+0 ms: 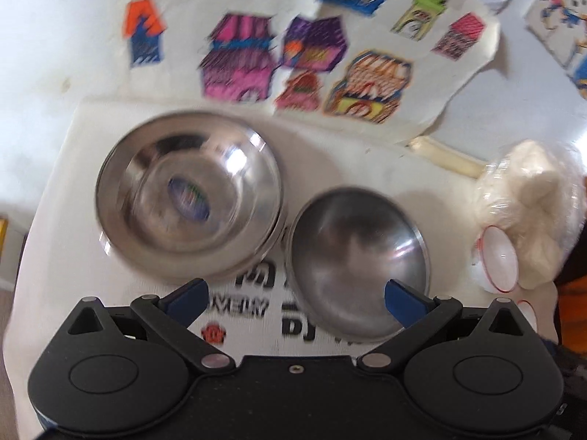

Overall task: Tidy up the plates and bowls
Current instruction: 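Move both open grippers to opposite sides of the deep steel bowl rim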

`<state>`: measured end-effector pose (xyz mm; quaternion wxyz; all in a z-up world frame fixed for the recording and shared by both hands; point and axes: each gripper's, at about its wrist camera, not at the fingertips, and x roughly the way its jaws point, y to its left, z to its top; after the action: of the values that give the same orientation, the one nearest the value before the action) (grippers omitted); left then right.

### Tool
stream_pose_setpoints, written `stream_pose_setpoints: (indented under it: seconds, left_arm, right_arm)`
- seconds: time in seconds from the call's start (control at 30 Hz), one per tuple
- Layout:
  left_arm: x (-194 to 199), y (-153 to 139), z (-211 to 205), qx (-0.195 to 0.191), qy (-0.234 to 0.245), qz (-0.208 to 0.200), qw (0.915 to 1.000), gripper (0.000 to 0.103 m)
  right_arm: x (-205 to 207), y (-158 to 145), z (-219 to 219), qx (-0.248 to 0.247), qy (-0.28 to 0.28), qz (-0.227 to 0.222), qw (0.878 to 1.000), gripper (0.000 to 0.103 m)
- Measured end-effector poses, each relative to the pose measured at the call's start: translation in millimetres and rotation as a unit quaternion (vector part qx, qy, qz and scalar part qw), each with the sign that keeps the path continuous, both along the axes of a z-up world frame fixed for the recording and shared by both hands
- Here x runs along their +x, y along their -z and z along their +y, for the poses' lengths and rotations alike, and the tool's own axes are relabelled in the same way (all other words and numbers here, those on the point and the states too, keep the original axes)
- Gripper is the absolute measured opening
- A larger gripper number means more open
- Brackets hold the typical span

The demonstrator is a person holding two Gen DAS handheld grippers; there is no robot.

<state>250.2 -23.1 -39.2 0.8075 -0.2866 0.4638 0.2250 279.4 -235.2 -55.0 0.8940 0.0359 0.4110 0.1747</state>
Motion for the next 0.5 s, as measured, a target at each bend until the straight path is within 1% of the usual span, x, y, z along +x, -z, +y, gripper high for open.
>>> stream_pose_setpoints:
  seconds: [0.13,0.23,0.37,0.5]
  left_arm:
    - [-4.2,7.7,-8.1,-0.017,-0.05,0.015,0.9985,0.102]
    - [-4.8,13.3,-9.0,-0.021,-0.081,0.025,0.9962,0.102]
    - [-4.6,25.6,-7.6,-0.011,-0.103,0.041,0.9938,0.102]
    - [-5.9,32.4,-2.8,-0.016,-0.119,0.042,0.9918,0.102]
  right_arm:
    - [11.6,-1.2,4.5,-0.028,-0.033,-0.02,0.999,0.103]
    - [24.9,0.2,13.4,-0.04,-0.061,-0.023,0.997,0.103]
    - [42.5,5.4,28.4,-0.061,-0.095,-0.026,0.993,0.103]
    - [55.1,9.9,39.9,-0.072,-0.116,-0.03,0.99,0.101]
